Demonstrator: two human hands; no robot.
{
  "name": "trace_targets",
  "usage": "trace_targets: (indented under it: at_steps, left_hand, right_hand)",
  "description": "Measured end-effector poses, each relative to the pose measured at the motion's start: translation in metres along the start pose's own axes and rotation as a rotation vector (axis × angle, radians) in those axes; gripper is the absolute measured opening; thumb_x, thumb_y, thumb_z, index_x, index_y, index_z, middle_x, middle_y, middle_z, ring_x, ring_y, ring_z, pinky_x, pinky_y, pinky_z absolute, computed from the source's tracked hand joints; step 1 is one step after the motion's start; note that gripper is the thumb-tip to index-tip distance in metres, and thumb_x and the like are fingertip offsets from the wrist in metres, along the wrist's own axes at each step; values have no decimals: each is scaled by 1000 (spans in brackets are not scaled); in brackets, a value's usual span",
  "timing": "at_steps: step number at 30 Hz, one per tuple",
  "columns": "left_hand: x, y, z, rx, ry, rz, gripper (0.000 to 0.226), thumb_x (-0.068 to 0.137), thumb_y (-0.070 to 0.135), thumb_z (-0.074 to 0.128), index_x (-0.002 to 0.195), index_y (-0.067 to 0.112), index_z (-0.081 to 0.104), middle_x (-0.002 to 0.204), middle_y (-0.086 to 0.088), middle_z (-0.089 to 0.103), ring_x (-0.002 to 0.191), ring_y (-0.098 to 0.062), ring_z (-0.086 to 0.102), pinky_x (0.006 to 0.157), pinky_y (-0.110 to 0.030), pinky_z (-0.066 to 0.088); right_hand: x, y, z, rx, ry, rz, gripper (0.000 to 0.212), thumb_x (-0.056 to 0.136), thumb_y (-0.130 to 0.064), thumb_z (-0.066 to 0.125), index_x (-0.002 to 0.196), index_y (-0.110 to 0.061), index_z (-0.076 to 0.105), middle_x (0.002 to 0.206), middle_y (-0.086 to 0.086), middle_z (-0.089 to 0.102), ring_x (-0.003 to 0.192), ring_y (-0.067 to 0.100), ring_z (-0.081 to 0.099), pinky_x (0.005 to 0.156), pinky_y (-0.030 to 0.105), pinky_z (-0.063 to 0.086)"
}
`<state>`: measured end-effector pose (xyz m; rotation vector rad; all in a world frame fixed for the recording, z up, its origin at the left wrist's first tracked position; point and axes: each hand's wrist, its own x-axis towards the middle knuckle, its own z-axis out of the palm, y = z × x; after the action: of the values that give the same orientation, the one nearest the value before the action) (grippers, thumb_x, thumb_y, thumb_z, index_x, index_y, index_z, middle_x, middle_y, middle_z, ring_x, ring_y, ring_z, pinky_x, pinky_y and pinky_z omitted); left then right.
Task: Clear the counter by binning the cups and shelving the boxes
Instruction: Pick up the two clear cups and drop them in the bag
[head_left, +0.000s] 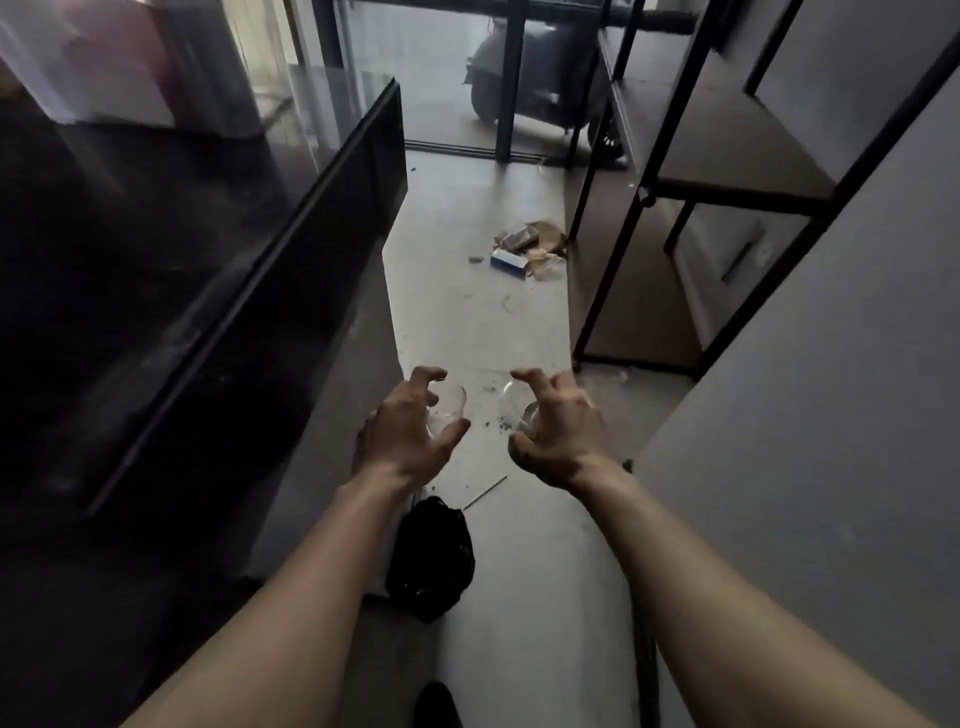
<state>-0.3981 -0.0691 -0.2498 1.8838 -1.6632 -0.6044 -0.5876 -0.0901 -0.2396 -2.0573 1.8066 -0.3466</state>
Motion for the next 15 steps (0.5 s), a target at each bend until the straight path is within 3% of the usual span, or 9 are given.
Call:
trace_targets:
  at_steps: [8, 15]
  left_hand:
    - [25, -99, 88, 101, -65, -149, 56, 80, 43, 72, 130, 31, 52, 113, 2, 68, 101, -23, 68, 81, -38, 53]
    - [34, -163, 173, 165, -121, -254, 56, 78, 43, 73, 128, 35, 49, 112, 2, 67, 101, -25, 68, 83, -40, 54]
  right_hand:
    - [49, 39, 131, -5, -146, -3, 70, 81, -24, 67, 144, -36, 40, 131, 8, 48, 117, 35, 53, 85, 43, 52]
    - [83, 88, 232, 18, -223, -21, 72, 82, -21, 69, 144, -37, 37, 130, 8, 47, 114, 35, 53, 80, 45, 55]
